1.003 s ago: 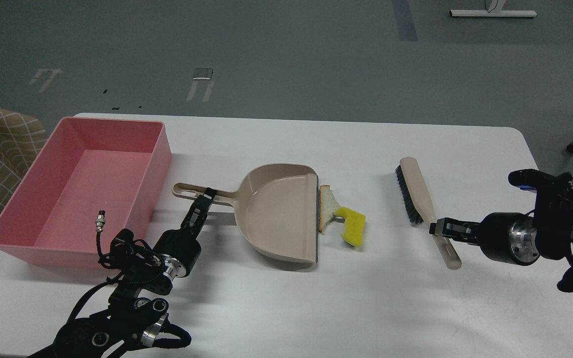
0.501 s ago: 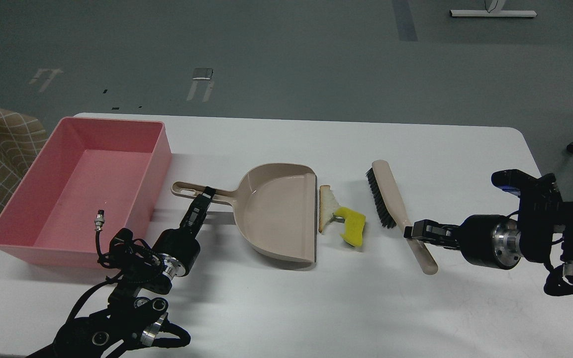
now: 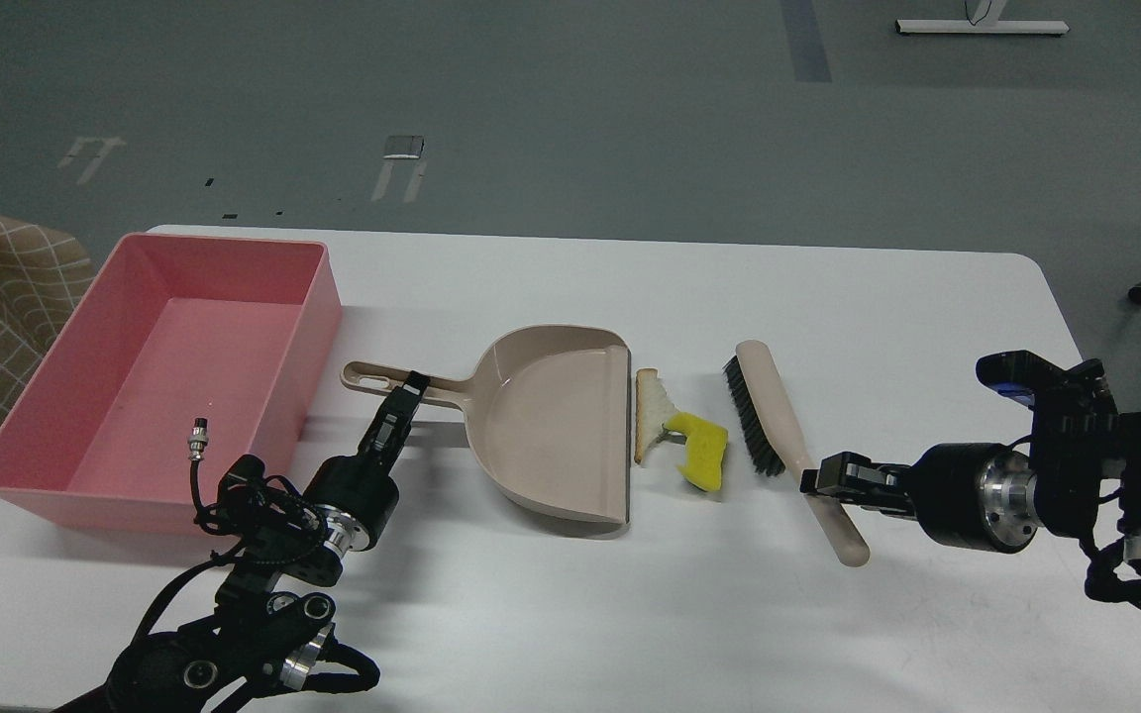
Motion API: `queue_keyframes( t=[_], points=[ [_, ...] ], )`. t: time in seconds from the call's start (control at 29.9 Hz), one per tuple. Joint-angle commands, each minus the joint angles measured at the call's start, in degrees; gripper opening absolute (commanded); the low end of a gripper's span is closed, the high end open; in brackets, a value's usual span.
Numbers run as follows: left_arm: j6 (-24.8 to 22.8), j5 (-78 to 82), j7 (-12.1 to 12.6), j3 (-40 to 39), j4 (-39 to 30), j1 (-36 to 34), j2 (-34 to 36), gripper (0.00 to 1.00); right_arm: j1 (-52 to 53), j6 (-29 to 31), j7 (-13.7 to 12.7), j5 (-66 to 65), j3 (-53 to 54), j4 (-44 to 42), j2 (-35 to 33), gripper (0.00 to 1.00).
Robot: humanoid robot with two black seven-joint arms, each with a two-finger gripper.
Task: Sweep and dump garbage into bin
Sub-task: 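Sweep the brush toward the dustpan, pushing sponge and scrap in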
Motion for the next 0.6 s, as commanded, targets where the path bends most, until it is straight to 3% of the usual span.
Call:
queue_keyframes(
  t=[0.0,0.57],
  points=[
    [0.0,0.0,0.0,0.0,0.0,0.0,0.0,0.00,-0.2,0.0,0.0,0.6,-0.3,0.0,0.4,0.00],
    [0.0,0.1,-1.5,0.0,0.0,0.0,0.4,0.00,0.2,0.0,0.0,1.5,-0.4,-0.4,4.5,0.00]
  ],
)
